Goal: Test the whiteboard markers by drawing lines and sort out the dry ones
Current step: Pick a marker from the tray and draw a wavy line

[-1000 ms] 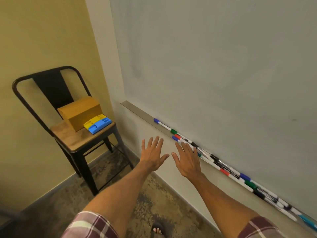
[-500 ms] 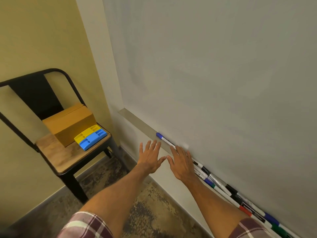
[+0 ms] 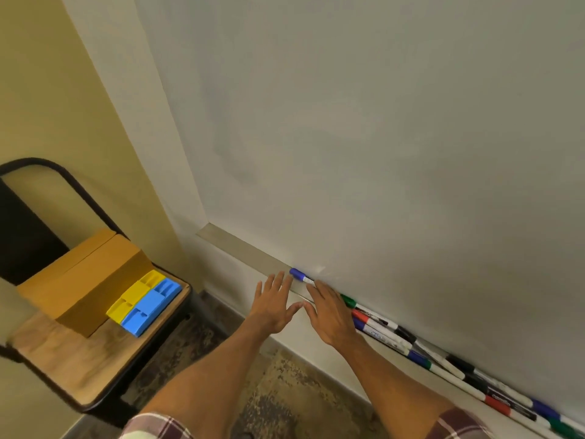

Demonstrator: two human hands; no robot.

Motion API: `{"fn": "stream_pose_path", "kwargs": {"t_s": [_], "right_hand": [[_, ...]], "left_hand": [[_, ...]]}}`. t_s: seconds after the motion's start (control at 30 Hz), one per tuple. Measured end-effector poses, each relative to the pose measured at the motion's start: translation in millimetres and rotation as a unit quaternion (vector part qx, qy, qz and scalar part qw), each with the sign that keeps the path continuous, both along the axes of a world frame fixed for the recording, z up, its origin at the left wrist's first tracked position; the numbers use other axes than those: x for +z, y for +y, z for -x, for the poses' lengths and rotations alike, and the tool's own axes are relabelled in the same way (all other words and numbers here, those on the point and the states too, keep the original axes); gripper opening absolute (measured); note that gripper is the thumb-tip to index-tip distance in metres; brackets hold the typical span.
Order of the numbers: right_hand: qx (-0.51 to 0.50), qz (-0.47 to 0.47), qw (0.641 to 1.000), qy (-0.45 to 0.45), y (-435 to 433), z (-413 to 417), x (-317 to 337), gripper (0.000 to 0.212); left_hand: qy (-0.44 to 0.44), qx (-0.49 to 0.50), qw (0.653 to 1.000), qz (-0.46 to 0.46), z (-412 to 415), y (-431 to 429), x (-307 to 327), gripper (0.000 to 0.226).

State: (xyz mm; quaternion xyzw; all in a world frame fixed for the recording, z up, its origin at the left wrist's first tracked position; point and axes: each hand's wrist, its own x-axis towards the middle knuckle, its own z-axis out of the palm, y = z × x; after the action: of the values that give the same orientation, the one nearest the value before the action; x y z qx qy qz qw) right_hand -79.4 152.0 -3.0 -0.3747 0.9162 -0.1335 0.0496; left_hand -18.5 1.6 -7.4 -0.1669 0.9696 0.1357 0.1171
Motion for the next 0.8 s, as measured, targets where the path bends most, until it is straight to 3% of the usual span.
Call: {"fn": "stream_pose_path", "kwargs": {"t_s": [0.23,0.43,0.8], "right_hand": [[-0.092,0.024,0.995,0.040,-36.5,-7.7,-2.8,0.038],[-0.152,-0.009,0.988,0.006,-51.6,-4.7,-7.8,0.046],[-0.230,0.018,0.973,-0.002,-69.4,-5.9,-3.5,0.040]], "left_hand": [[-0.009,-0.064,0.998,0.008,12.8,-40.1,-10.0,0.076],[-0.024,-0.103,0.994,0.018,12.6,-46.9,-16.7,0.079],[-0.026,-0.138,0.990,0.027,10.8,-67.2,-4.2,0.072]]}}
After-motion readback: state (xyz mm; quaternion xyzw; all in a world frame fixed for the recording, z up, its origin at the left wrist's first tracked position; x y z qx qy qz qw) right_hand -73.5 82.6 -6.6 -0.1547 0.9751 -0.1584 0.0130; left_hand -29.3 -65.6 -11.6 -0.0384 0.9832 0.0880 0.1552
